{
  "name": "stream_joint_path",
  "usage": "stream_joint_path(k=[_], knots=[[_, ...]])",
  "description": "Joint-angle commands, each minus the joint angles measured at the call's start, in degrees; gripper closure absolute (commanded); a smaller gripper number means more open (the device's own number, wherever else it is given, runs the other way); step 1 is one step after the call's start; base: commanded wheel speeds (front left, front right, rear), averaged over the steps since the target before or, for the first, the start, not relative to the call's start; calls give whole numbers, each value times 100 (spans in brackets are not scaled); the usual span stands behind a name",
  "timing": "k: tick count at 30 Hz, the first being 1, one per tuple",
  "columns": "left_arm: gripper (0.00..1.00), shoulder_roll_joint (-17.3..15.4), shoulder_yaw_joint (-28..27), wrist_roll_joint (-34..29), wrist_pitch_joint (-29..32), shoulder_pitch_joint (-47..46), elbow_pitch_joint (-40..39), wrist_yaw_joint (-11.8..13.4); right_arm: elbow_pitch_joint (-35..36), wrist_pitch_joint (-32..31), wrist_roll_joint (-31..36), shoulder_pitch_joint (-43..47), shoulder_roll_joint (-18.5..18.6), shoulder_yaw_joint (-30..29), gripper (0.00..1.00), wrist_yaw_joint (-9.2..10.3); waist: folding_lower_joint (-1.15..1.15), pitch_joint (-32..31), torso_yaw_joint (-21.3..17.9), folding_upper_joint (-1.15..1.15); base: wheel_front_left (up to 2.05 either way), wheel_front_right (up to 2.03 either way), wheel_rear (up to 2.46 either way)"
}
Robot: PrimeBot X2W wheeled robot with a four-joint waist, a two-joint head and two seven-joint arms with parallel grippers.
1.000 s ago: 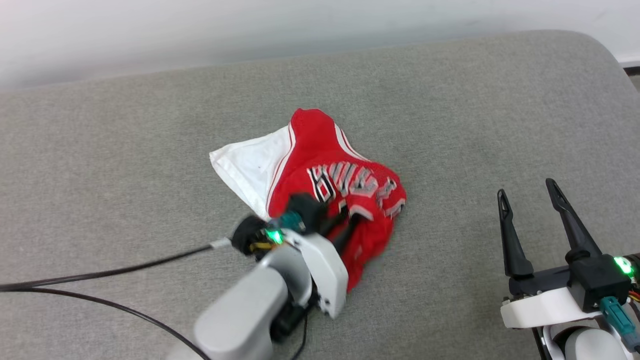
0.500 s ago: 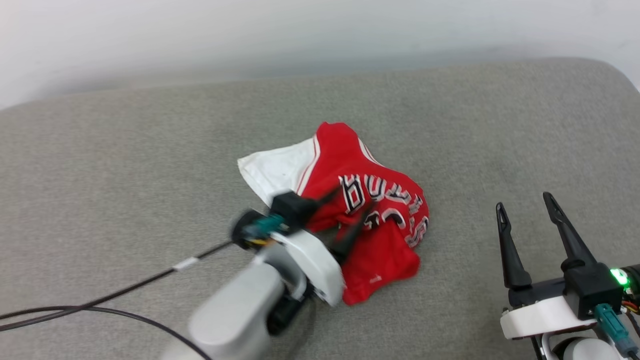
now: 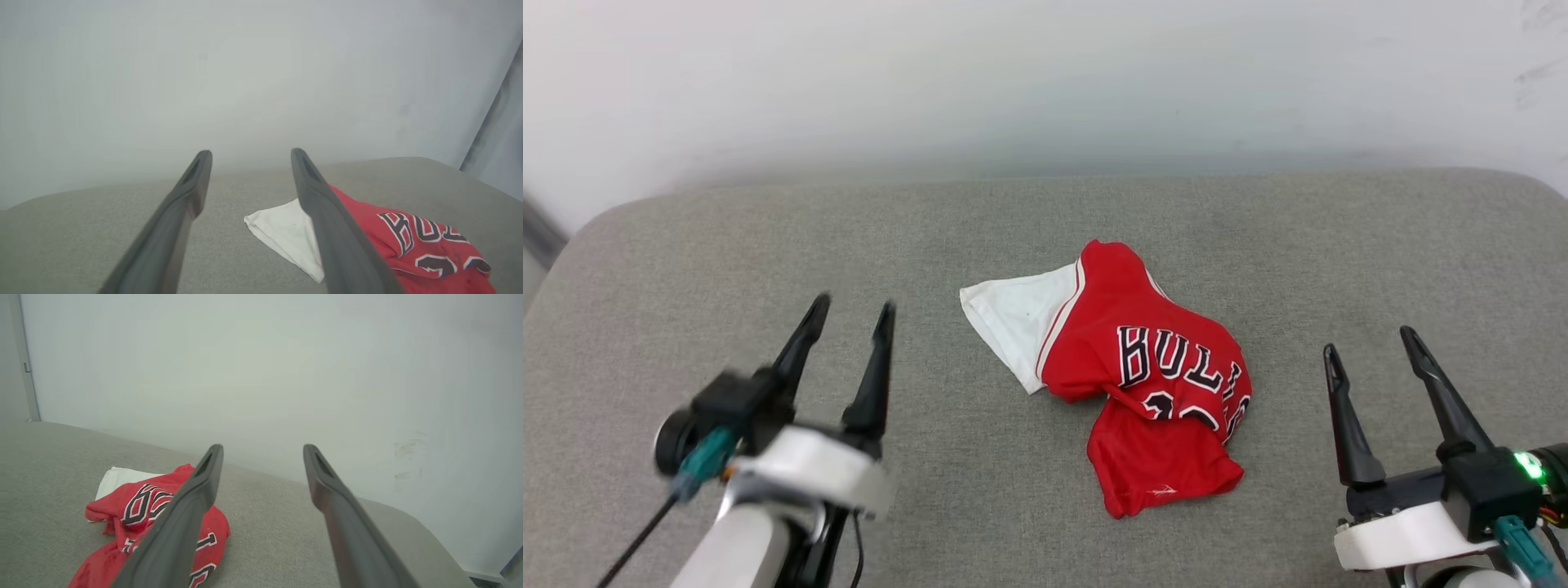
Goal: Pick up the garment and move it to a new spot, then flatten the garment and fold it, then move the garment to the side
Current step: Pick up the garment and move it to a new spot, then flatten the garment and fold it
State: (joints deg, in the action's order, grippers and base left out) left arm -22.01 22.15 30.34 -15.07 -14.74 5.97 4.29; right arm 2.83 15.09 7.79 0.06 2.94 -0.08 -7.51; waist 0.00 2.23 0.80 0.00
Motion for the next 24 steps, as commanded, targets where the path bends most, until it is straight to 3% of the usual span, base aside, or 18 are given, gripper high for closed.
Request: stream_joint_path(k=[1, 6, 7, 8, 16, 19, 24], knots=[[0, 1, -110, -103, -13, 220, -108, 9, 35, 12, -47, 86, -3, -13, 0, 4, 0, -17, -6, 0, 0, 0, 0], [0, 296, -742, -554, -14, 1196, -657, -167, 162, 12, -141, 158, 35, 4, 0, 4, 0, -64, -22, 0, 0, 0, 0], [0, 395, -864, -593, -14, 1309, -742, -254, 180, 12, -166, 171, 39, 8, 0, 4, 0, -67, -25, 0, 0, 0, 0], [0, 691, -1187, -677, -14, 1632, -842, -528, 216, 12, -206, 202, 42, 7, 0, 4, 0, -71, -40, 0, 0, 0, 0], [0, 1279, -1698, -1345, -15, 1832, -950, -928, 262, 12, -289, 210, 24, 38, 0, 4, 0, -35, -90, 0, 0, 0, 0], [0, 1371, -1781, -1494, -15, 1780, -958, -1038, 266, 12, -303, 160, 17, 51, 0, 4, 0, 31, -153, 0, 0, 0, 0], [0, 1210, -1632, -1632, -14, 1390, -776, -1140, 313, 12, -318, 19, 10, 87, 0, 4, 0, 263, -303, 0, 0, 0, 0]])
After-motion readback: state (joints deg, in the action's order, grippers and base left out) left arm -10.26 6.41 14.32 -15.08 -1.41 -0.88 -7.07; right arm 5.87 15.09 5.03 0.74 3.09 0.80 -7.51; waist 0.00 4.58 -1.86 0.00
